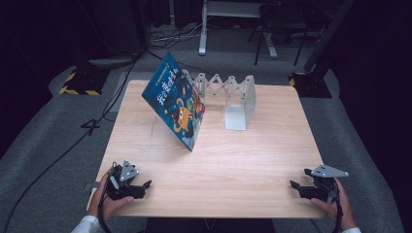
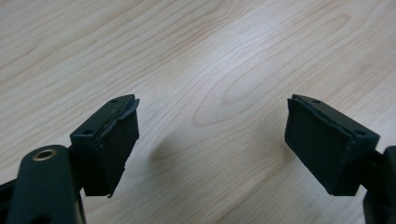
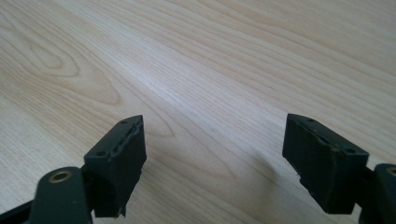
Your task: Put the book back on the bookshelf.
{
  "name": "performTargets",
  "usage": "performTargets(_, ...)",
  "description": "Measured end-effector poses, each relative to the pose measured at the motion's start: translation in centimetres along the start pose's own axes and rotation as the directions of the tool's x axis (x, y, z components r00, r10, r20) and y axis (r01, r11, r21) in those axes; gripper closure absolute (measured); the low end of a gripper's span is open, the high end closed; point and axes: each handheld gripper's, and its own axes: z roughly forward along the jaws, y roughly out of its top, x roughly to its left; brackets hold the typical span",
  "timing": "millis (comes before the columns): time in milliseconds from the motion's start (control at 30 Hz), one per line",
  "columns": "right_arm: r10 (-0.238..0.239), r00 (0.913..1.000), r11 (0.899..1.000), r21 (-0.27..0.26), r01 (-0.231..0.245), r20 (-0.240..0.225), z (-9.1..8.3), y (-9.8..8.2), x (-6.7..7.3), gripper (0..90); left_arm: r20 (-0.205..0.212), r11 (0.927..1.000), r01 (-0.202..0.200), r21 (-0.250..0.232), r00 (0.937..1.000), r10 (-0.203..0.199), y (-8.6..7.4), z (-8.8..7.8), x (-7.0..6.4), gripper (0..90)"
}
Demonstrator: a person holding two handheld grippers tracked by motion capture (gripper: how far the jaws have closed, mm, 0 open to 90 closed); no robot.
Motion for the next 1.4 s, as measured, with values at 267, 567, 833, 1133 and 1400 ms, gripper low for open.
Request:
performTargets(267,0.058,0.9982,0.998,-0.009,-0.058,0.014,0.0,-0.8,-0.7,21.2,0.025,0.9952,0.097,-0.011,0.9950,-0.097,-1.5,-0.3,1.3,19.0)
performTargets(567,0.112,0.9934,0.994,-0.018,-0.111,0.028,0.2,-1.2,-0.9,18.5,0.019,0.9912,0.132,-0.014,0.9911,-0.132,-2.2,-0.7,1.8,18.8)
performTargets(833,0.114,0.9930,0.993,-0.019,-0.113,0.030,0.2,-1.2,-0.9,18.5,0.017,0.9898,0.142,-0.015,0.9897,-0.142,-2.2,-0.7,1.8,18.1)
performTargets(1133,0.114,0.9930,0.993,-0.019,-0.113,0.031,0.2,-1.2,-0.9,18.5,0.008,0.9887,0.149,-0.017,0.9889,-0.149,-2.2,-0.7,1.7,17.8)
performTargets(1400,0.114,0.9931,0.993,-0.019,-0.113,0.031,0.2,-1.2,-0.9,18.5,0.010,0.9880,0.154,-0.015,0.9881,-0.154,-2.2,-0.7,1.7,17.3)
